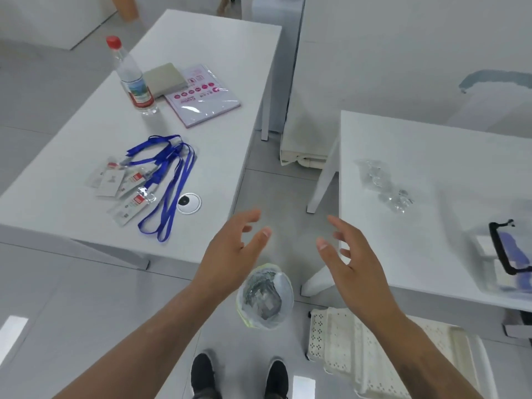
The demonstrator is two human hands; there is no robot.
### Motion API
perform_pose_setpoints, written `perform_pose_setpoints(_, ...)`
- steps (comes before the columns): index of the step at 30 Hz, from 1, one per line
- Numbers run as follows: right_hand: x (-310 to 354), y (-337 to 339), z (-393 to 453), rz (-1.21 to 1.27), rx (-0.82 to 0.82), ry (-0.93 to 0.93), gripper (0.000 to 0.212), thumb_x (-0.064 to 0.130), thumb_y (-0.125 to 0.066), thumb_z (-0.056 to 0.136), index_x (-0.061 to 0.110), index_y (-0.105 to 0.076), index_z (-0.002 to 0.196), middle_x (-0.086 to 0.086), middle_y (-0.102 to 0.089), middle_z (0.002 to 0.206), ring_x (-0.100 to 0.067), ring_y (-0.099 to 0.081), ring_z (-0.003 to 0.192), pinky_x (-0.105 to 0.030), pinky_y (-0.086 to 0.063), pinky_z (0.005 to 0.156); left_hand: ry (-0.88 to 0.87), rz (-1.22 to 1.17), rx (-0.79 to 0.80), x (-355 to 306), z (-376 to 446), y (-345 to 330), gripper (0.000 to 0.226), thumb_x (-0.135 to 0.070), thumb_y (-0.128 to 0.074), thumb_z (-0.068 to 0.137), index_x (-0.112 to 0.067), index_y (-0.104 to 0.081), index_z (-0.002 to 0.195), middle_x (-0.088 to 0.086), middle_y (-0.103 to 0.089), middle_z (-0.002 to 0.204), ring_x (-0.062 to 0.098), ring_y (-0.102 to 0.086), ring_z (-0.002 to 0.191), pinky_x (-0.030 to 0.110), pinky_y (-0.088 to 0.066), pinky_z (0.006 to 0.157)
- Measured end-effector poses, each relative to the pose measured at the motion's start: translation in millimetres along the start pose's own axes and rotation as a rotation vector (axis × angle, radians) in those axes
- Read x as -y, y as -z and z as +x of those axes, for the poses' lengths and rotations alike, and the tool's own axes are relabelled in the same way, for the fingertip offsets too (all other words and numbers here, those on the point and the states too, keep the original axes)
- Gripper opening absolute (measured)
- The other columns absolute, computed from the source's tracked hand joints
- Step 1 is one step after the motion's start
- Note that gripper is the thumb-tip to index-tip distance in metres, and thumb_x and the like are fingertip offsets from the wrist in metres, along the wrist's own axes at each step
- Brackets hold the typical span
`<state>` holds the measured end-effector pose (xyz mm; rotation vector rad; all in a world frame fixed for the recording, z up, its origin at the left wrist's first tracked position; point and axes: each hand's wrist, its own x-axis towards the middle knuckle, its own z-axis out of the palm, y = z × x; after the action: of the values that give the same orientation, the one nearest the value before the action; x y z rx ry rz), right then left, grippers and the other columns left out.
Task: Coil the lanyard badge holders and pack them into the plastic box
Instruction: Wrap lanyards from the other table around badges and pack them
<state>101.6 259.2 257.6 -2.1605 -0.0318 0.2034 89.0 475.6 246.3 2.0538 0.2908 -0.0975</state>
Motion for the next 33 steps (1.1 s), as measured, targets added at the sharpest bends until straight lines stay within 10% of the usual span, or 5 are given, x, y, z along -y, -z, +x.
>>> perform_pose_setpoints(18, 130.5, -299.5, 79.0, 0.007, 0.119, -0.162, 0.036, 0.046, -0.056, 0.093, 0.042, -0.051, 0.128, 0.030, -0.051, 0.125, 0.011, -0.050, 0.111, -0.018, -0.045, 0.091, 0.296, 0.327, -0.108, 211.3, 108.0, 244.2, 0.041, -0.043, -0.062, 0.090, -0.031, -0.055, 0.129, -0.011, -0.059, 0.131, 0.011, -0.059, 0.112, 0.031, -0.052, 0.089)
perform_pose_setpoints(28, 137.0, -347.6, 104.0, 0.005, 0.161, -0.233, 0.037, 0.064, -0.049, 0.080, 0.055, -0.045, 0.115, 0.033, -0.049, 0.121, 0.002, -0.053, 0.113, -0.012, -0.051, 0.072, 0.344, 0.680, -0.072, 253.7, 147.0, 234.7, 0.071, -0.061, -0.074, 0.072, -0.024, -0.046, 0.126, -0.001, -0.053, 0.121, 0.017, -0.052, 0.109, 0.032, -0.048, 0.087)
perform_pose_setpoints(33, 138.7, -349.0, 123.4, -0.014, 0.171, -0.203, 0.029, 0.047, -0.058, 0.090, 0.053, -0.047, 0.116, 0.029, -0.051, 0.122, -0.004, -0.056, 0.112, -0.026, -0.055, 0.088, 0.325, 0.577, -0.055, 249.0, 151.8, 241.5, 0.061, -0.048, -0.078, 0.074, -0.025, -0.048, 0.121, -0.002, -0.052, 0.119, 0.015, -0.048, 0.109, 0.030, -0.050, 0.088)
